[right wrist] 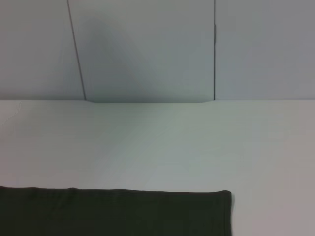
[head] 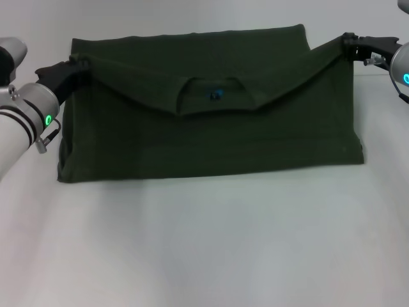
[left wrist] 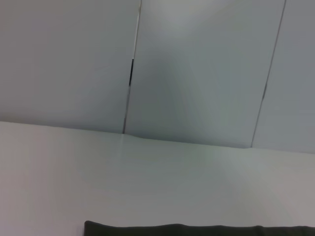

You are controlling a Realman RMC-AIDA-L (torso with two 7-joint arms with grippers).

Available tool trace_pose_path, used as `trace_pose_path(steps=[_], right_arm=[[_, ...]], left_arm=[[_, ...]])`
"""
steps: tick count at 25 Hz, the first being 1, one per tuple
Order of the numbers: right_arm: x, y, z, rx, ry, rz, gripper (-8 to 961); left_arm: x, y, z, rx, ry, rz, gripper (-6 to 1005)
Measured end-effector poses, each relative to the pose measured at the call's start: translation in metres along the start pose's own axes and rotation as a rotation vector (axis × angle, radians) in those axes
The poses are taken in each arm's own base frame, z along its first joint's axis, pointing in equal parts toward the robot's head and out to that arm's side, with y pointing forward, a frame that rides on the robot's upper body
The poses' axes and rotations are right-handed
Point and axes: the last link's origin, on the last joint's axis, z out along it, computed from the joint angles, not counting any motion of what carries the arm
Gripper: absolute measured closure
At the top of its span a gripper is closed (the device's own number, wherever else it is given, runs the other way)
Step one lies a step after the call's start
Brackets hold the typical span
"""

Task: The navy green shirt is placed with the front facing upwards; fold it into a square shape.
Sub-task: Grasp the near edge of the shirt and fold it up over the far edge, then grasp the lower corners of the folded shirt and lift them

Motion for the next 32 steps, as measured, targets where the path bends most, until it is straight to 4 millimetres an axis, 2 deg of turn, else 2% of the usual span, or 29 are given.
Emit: trace_pose_path(steps=[6,11,16,19,27,30,32], right_arm=[[0.002,0.003,0.003,0.026,0.013,-0.002,900],[0.001,0.007,0.004,0.019,0.014,-0.010,697],[-0.002,0.006,0.004,0.022,0.002,0.053,467],[-0.003,0.006,0.003,0.012,0.008,0.078,242],[0.000,0.007,-0.013,-0.083,0.004,0.058,107],[0.006,0.005,-0.025,-0.137,-0.004,0.075,57],[0.012,0.003,-0.033,-0.179,-0.005,0.090,57]], left_arm=[[0.001,0.004,0.002,0.001,-0.001,-0.004,893],[0.000,0.000,0.000,0.018,0.008,-0.028,824],[-0.001,-0.009,-0.003,0.049,0.022,-0.066,611],[0.002,-0.014,-0.004,0.066,0.036,-0.074,506],[0.003,-0.034,-0.012,0.035,0.000,-0.082,262],[0.004,-0.043,-0.021,-0.043,-0.035,-0.115,269],[0.007,-0.049,-0.032,-0.114,-0.051,-0.116,274]])
